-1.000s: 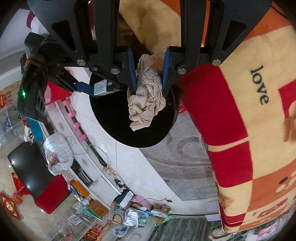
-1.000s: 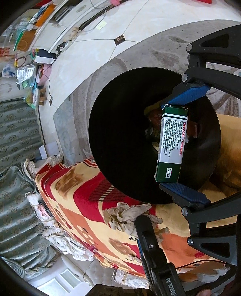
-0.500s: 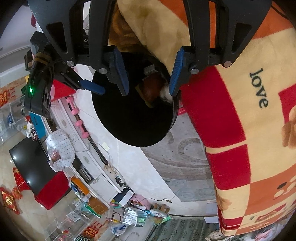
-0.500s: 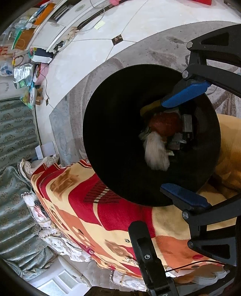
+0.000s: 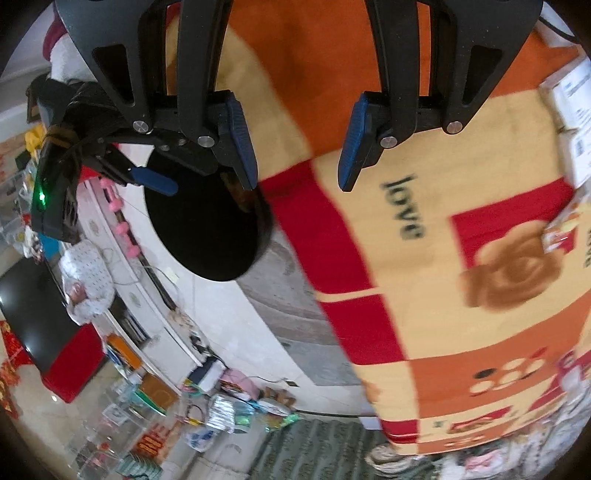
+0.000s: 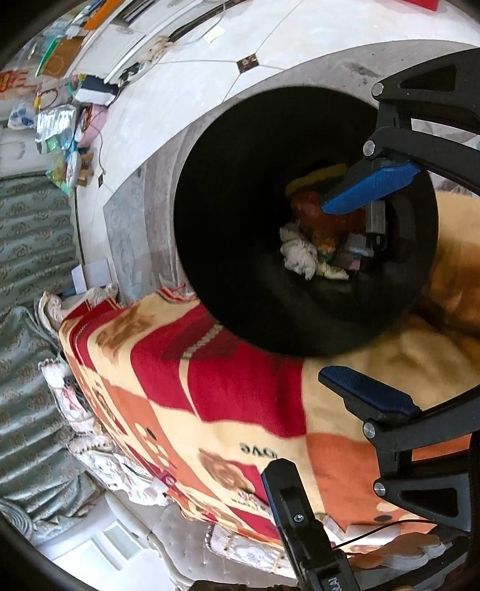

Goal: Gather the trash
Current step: 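Return both open tools toward the white boxes on the blanket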

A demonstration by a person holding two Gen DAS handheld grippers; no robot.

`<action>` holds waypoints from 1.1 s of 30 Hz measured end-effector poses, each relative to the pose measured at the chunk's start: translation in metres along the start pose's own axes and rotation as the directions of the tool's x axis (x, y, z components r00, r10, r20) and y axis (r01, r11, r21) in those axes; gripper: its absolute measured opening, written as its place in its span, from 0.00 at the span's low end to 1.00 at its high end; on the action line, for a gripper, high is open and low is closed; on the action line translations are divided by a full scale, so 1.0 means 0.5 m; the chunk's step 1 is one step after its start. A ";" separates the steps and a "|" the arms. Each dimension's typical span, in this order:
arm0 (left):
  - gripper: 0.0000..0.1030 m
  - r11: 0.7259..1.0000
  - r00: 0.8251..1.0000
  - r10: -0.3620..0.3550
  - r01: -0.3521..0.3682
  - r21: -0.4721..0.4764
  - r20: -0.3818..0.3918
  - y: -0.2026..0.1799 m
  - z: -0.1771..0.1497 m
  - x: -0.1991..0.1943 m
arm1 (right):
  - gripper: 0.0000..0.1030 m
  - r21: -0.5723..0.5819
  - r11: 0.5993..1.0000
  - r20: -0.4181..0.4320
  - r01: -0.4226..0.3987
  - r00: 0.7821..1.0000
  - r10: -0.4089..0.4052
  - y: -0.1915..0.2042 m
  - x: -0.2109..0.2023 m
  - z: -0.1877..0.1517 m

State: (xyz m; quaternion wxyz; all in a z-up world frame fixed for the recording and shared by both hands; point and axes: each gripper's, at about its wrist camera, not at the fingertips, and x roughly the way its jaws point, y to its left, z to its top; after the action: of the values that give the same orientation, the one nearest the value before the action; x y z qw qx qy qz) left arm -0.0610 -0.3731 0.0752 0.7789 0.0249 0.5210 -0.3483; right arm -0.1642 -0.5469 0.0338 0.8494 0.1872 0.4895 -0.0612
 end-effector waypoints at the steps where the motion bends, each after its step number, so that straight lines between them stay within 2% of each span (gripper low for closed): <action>1: 0.42 1.000 1.000 0.012 -0.012 -0.006 0.003 0.011 -0.005 -0.008 | 0.80 -0.006 1.000 0.000 -0.003 1.000 0.003 0.008 0.000 0.002; 15: 0.42 0.980 0.989 0.147 -0.144 -0.137 0.011 0.188 -0.110 -0.142 | 0.80 -0.185 0.978 -0.048 -0.097 0.995 0.089 0.204 0.039 0.003; 24: 0.42 0.970 0.985 0.169 -0.162 -0.181 0.026 0.243 -0.185 -0.247 | 0.80 -0.286 0.943 -0.098 -0.170 0.984 0.147 0.333 0.072 -0.012; 29: 0.43 0.948 0.972 0.235 -0.231 -0.219 -0.009 0.293 -0.260 -0.285 | 0.80 -0.334 0.918 -0.122 -0.214 0.975 0.183 0.397 0.083 -0.023; 33: 0.44 0.928 0.967 0.251 -0.253 -0.273 -0.043 0.327 -0.310 -0.286 | 0.80 -0.367 0.898 -0.146 -0.241 0.969 0.200 0.442 0.098 -0.031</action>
State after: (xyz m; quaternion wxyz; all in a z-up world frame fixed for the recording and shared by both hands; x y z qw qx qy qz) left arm -0.1217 -0.1133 0.0699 0.8111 -0.0159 0.5597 -0.1693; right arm -0.0881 -0.3336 0.0420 0.8442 0.0754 0.5113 0.1419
